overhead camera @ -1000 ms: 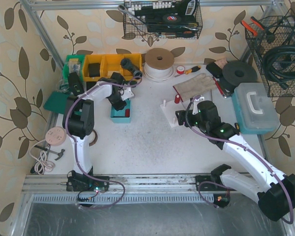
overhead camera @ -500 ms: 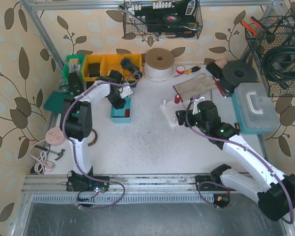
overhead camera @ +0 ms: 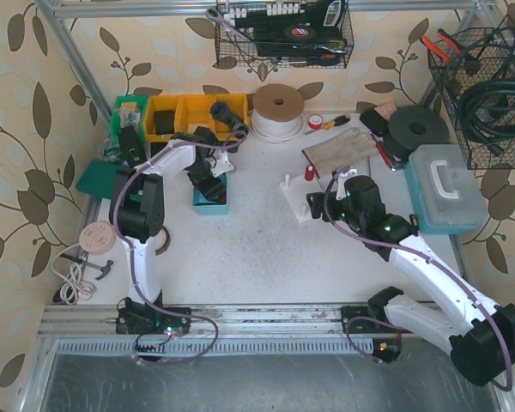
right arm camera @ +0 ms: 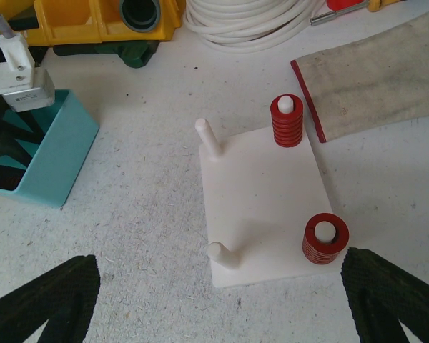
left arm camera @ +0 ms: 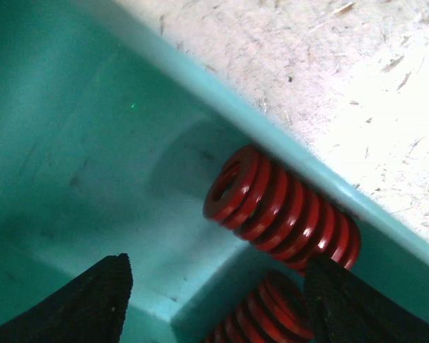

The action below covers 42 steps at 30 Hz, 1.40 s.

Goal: Install the large spring

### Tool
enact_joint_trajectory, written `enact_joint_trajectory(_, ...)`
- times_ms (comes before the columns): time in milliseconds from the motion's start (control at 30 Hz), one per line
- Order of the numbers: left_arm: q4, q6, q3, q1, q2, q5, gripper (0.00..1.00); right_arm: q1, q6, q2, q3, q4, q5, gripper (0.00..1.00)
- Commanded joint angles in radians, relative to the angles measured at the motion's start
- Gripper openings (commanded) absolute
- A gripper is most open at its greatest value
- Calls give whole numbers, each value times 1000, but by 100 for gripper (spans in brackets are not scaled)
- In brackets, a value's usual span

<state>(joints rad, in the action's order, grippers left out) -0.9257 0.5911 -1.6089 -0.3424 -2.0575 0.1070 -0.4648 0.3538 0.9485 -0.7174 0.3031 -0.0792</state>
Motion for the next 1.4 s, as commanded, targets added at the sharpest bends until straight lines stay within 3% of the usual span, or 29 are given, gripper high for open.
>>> enact_joint_trajectory(0,-18,-3,-21,-14,-44,21,76,-5,-11,-14,-11,4,-19,91)
enact_joint_trajectory(167,42,-3,5,-27,-75,-24,78,-5,-11,-16,-10,4,-21,91)
enact_joint_trajectory(433,106,23,26,-30,-41,-115,55,-6,-11,-20,-8,4,-25,91)
enact_joint_trajectory(733,186,64,3,-29,38,-274,63,-5,-12,-16,-10,5,-25,91)
enact_joint_trajectory(867,181,46,0,-28,57,-180,65,-5,-12,-15,-8,3,-27,91)
enact_joint_trajectory(1067,151,-104,-23,-30,31,-110,65,-5,-15,-13,-10,3,-33,91)
enact_joint_trajectory(1367,183,-378,-51,-29,115,-298,58,-5,-13,-8,-8,1,-25,91)
